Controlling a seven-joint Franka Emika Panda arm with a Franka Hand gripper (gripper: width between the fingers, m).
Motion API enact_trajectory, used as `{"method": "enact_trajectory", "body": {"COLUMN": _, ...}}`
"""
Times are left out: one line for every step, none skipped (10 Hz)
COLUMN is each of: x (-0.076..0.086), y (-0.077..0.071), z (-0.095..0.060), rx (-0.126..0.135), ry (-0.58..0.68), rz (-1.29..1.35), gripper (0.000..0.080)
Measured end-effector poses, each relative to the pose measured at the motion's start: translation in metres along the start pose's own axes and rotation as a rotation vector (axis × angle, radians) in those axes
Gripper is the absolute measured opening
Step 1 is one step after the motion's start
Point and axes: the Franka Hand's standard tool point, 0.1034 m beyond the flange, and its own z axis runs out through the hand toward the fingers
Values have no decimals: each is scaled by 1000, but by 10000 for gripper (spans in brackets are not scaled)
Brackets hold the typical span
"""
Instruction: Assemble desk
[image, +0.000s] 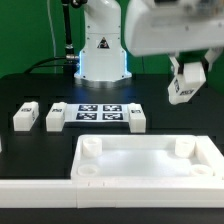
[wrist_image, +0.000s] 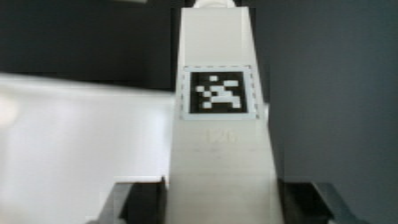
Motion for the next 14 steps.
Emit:
{"method": "enact_trajectory", "body": {"x": 1, "y": 9, "z": -21, "rx": 0, "ry": 41, "rz": -9, "gripper": 290}}
{"method": "enact_trajectory", "body": {"x": 4, "y": 9, "z": -32, "rx": -3, "ry": 115, "rz": 3, "gripper": 290}}
{"method": "enact_trajectory", "body": {"x": 8, "y": 9, "z": -33, "rx": -7, "ry": 212, "rz": 1, "gripper": 290}}
{"method": "enact_trajectory", "body": {"x": 8, "y": 10, "z": -32, "rx": -12, "ry": 280, "rz": 2, "gripper": 290}}
{"method": "enact_trajectory", "body": {"x": 10, "y": 11, "z": -33, "rx": -15, "ry": 345, "rz": 2, "gripper": 290}}
{"method": "enact_trajectory", "body": {"x": 13, "y": 12, "z": -36, "rx": -18, "ry": 393, "rz": -3, "gripper": 290}}
{"method": "enact_trajectory", "body": {"x": 24, "y": 17, "z": -52, "rx": -23, "ry": 467, "rz": -12, "gripper": 290}}
{"method": "enact_trajectory", "body": {"x": 39, "y": 25, "z": -67, "rx": -31, "ry": 563, "rz": -28, "gripper": 290}}
{"method": "enact_trajectory", "body": {"x": 45, "y": 24, "z": -73, "rx": -31, "ry": 607, "rz": -21, "gripper": 290}}
{"method": "enact_trajectory", "body": {"x": 53, "y": 17, "z": -79, "rx": -27, "ry": 717, "rz": -10, "gripper": 290}}
{"method": "enact_trajectory", "body": {"x": 52, "y": 19, "z": -75, "rx": -36, "ry": 780, "rz": -22, "gripper": 290}}
{"method": "enact_trajectory", "body": {"x": 51, "y": 21, "z": -73, "rx": -39, "ry": 816, "rz": -21, "gripper": 290}}
{"method": "enact_trajectory", "body": {"x": 53, "y": 22, "z": -75, "rx": -43, "ry": 886, "rz": -21, "gripper": 290}}
{"method": "enact_trajectory", "body": {"x": 52, "y": 22, "z": -69, "rx": -43, "ry": 878, "rz": -22, "gripper": 290}}
